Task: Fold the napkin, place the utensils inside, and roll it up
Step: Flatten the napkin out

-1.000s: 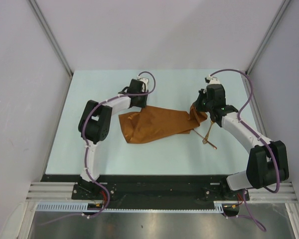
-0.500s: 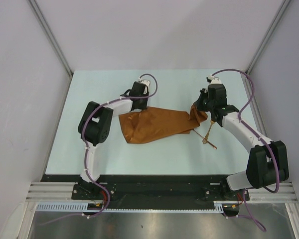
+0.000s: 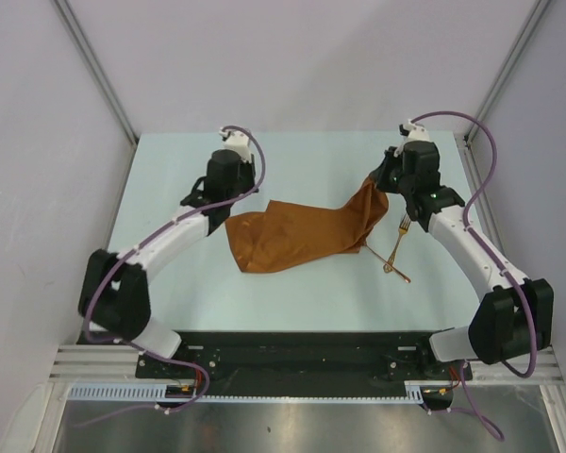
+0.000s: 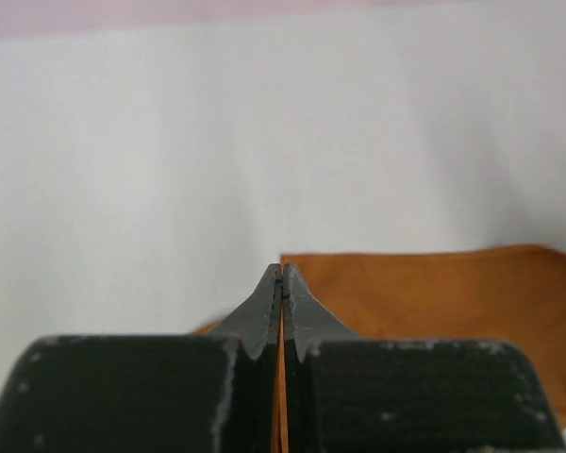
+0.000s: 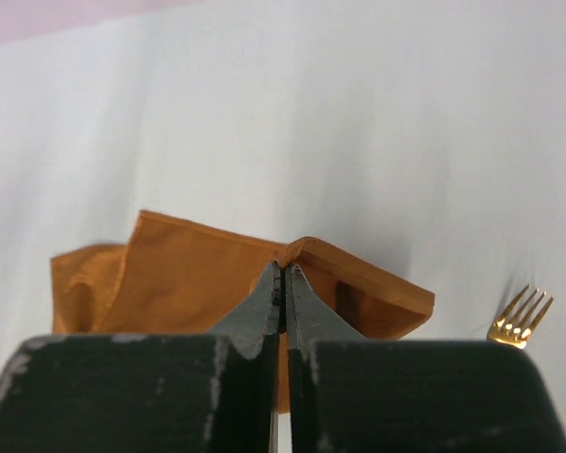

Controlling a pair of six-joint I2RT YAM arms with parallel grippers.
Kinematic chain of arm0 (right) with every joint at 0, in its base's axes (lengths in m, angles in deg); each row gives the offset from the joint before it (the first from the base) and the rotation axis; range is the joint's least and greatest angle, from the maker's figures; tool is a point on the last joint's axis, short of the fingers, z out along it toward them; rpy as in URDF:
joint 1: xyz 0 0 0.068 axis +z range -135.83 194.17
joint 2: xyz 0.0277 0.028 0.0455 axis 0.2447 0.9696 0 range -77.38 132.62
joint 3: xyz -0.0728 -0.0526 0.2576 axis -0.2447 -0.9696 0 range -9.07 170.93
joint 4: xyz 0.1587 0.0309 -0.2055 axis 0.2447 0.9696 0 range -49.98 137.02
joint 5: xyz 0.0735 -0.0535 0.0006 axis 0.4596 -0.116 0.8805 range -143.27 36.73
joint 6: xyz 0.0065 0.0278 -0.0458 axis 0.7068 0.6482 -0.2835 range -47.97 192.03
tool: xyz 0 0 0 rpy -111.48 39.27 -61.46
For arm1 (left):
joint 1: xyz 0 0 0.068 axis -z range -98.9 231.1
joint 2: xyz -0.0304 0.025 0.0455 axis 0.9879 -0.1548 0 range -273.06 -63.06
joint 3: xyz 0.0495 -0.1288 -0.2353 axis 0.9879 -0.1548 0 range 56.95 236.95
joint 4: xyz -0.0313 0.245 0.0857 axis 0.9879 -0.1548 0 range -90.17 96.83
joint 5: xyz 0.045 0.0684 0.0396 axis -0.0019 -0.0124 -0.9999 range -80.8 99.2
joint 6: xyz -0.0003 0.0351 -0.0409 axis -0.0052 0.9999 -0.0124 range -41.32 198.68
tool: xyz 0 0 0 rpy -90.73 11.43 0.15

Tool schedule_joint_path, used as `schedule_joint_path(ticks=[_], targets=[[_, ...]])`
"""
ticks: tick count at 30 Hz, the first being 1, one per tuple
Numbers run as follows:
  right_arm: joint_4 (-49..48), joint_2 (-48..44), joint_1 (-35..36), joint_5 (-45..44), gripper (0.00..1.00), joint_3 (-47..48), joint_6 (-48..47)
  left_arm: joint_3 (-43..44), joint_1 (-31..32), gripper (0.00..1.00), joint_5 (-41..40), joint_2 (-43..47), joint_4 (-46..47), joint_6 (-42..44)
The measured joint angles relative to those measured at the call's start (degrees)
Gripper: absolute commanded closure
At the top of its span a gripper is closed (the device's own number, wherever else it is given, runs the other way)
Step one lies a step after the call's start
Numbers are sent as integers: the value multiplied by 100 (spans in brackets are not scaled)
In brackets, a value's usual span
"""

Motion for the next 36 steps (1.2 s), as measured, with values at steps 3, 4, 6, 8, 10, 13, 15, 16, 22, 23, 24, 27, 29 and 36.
schedule_joint_path(ticks=[3, 4, 6, 8, 10, 13, 15, 16, 22, 23, 24, 27, 29, 36], targets=[[-9, -166, 2, 46, 100, 170, -28, -66, -107, 98, 120, 546, 234, 2], [-9, -214, 2, 52, 100, 219, -37, 9, -173, 94, 229, 568, 243, -2], [-9, -245, 0, 66, 100, 295, -37, 249, -284, 80, 459, 348, 166, -31], [-2, -240, 0, 81, 100, 328, -33, 472, -354, 70, 737, -96, 90, -74], [55, -221, 0, 92, 100, 323, -26, 632, -376, 61, 1008, -693, -46, -177], [92, -197, 0, 116, 100, 264, 11, 791, -374, 52, 1303, -1530, -393, -280], [118, -168, 0, 129, 100, 208, 39, 901, -372, 48, 1471, -1991, -671, -382], [120, -146, 0, 133, 100, 188, 46, 957, -372, 47, 1523, -2151, -787, -402], [177, 79, 0, 238, 100, 166, 120, 1482, -372, 46, 1624, -2680, -1134, -531], [192, 111, 0, 254, 100, 166, 125, 1491, -372, 47, 1609, -2682, -1132, -542], [201, 133, 0, 269, 100, 166, 133, 1491, -372, 48, 1600, -2682, -1132, -568], [240, 221, 0, 293, 100, 168, 144, 1495, -367, 50, 1578, -2717, -1147, -581], [293, 269, 0, 299, 100, 170, 142, 1513, -348, 50, 1497, -2767, -1187, -579], [400, 352, 0, 348, 100, 170, 144, 1541, -116, 50, 938, -2837, -1342, -518]])
